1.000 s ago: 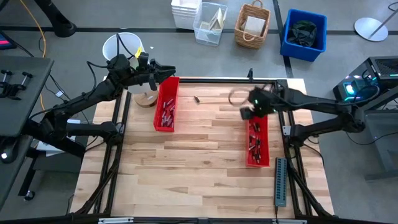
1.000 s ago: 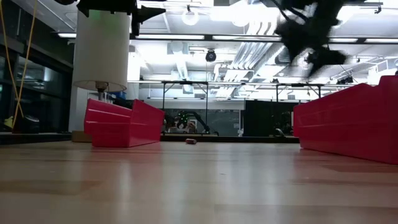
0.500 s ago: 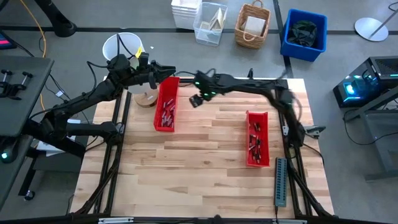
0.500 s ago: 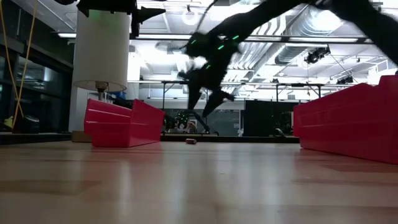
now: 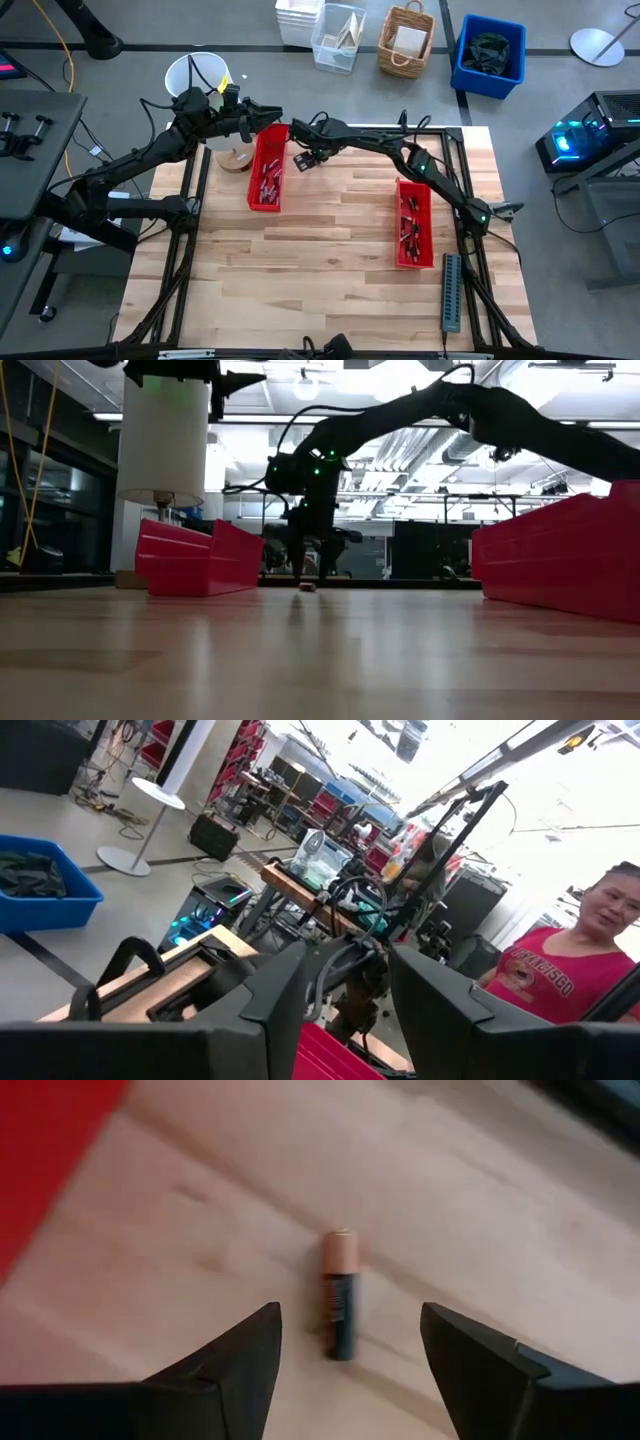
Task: Sort batteries
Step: Put the black battery into the bottom red bin
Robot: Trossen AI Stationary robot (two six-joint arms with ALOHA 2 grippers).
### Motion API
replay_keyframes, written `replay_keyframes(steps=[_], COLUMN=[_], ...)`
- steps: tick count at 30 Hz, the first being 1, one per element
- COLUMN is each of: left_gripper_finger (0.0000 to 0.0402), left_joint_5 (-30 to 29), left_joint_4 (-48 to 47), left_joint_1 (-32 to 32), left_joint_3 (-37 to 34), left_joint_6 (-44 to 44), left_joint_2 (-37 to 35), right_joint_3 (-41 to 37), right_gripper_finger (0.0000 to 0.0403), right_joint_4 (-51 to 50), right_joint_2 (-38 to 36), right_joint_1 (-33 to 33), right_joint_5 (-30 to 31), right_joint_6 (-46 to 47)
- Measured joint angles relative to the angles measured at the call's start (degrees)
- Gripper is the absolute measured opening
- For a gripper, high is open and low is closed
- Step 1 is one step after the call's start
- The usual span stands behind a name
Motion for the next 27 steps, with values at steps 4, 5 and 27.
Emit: replay_keyframes(steps=[4,5,27], left_gripper_finger=[0.0135,0.0135,0.0135], left_joint_5=[0.11,0.13,-4.6], left_joint_4=[-0.02,0.0,-15.99], left_joint_1=[-0.1,-0.23,-0.95], left_joint_3=[0.01,0.0,4.09], left_joint_6=[0.02,0.02,7.76], left_joint_2=[0.0,0.0,11.71], right_joint_3=[0.07,0.03,-0.2], right_gripper_finger=[0.0218,0.0213,0.0067], right_joint_4=[-0.86,-1.13,-19.4], right_joint_2=[0.07,0.13,-29.82], right_joint_1=[-0.24,-0.28,-11.64], right_joint_5=[1.65,1.72,14.84], right_joint_6=[1.69,1.49,-20.48])
